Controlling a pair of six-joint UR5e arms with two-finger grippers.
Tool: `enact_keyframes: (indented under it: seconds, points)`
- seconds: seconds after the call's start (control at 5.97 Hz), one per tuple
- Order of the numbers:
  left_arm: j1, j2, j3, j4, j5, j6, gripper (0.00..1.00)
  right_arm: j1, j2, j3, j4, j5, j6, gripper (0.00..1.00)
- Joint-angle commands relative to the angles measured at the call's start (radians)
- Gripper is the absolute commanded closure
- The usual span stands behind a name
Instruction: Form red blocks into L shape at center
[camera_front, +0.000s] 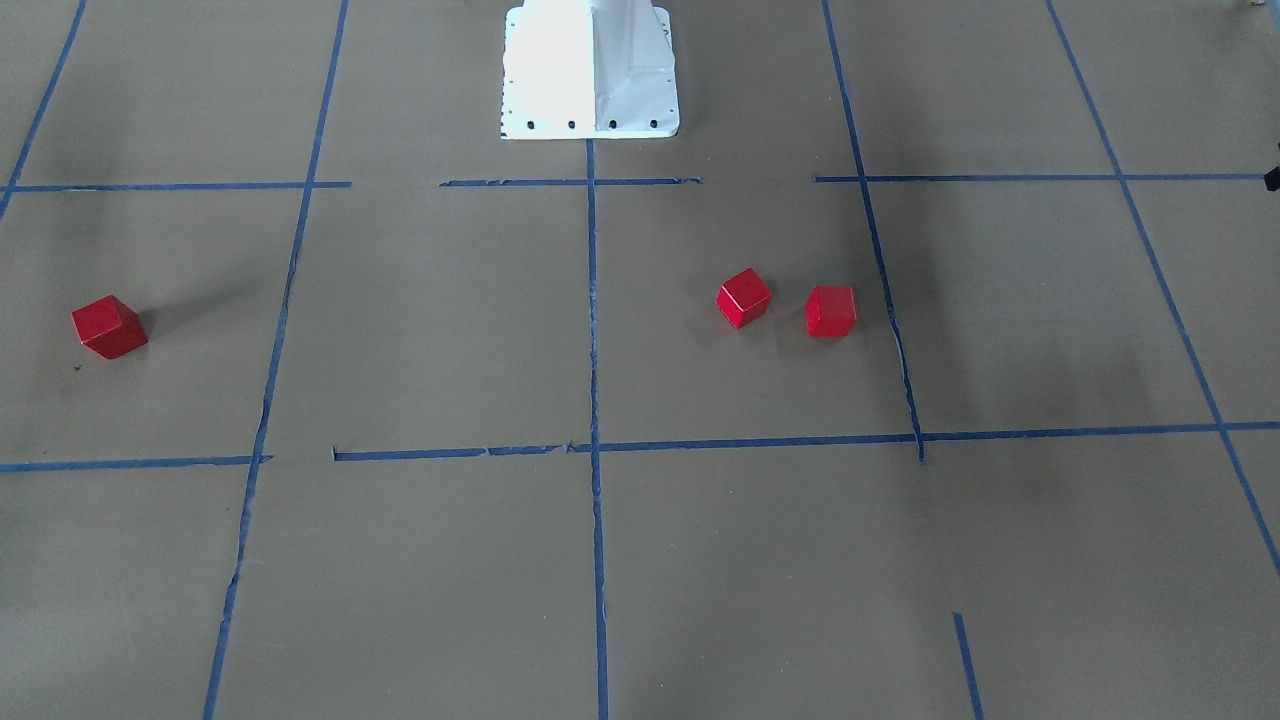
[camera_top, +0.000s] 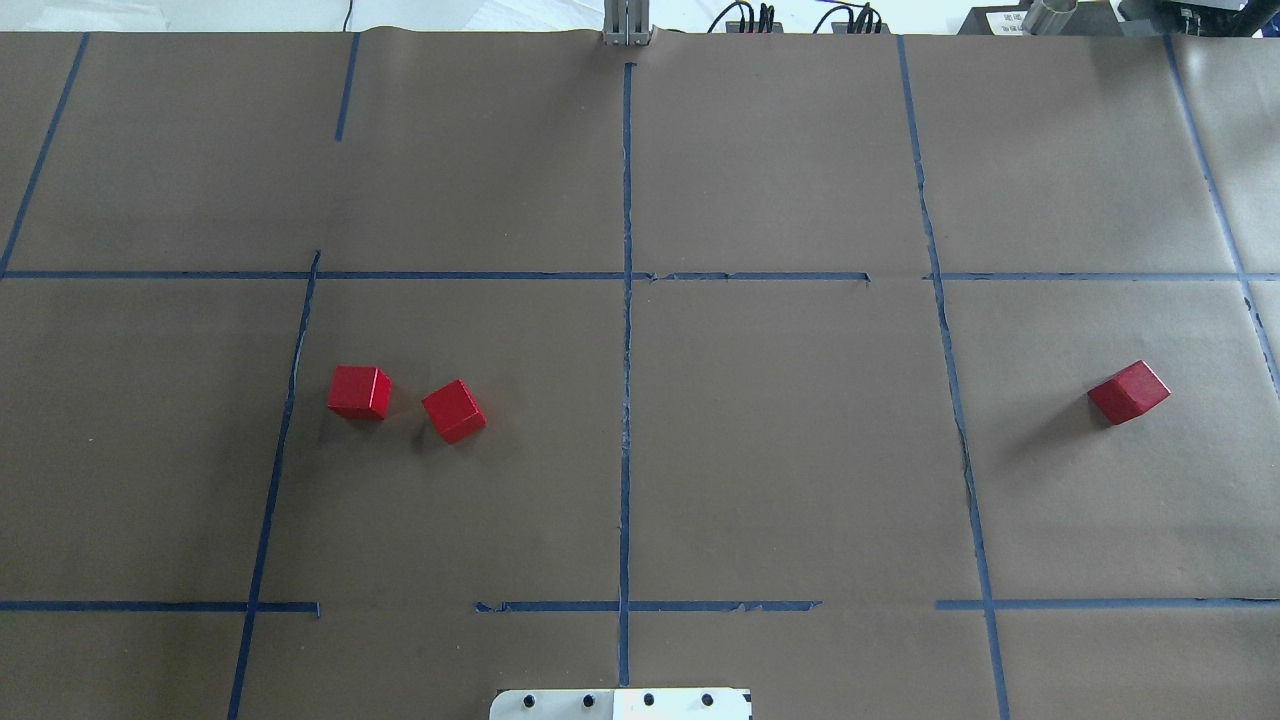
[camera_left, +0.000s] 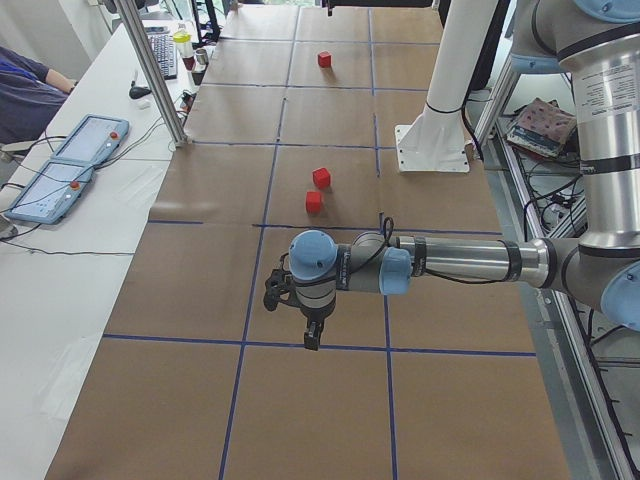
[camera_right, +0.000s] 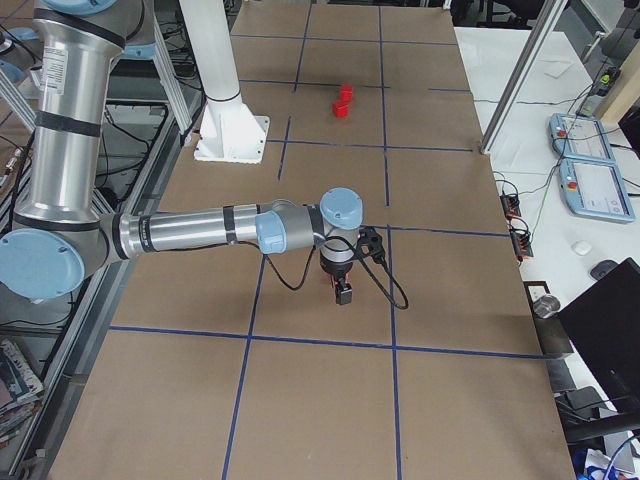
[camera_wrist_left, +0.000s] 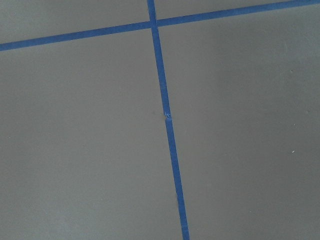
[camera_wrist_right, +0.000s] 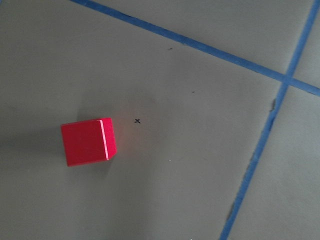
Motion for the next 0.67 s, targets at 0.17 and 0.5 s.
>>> enact_keyframes:
  seconds: [0.17,0.5]
  points:
    - [0.0,0.001,0.001,0.0,0.001,-0.001,0.0,-0.275,0.01,-0.031,0.272,-0.053,0.316,0.0]
    - [0.0,0.001,0.003,0.0,0.0,-0.001,0.0,-0.294,0.066,-0.111,0.27,-0.064,0.315,0.0]
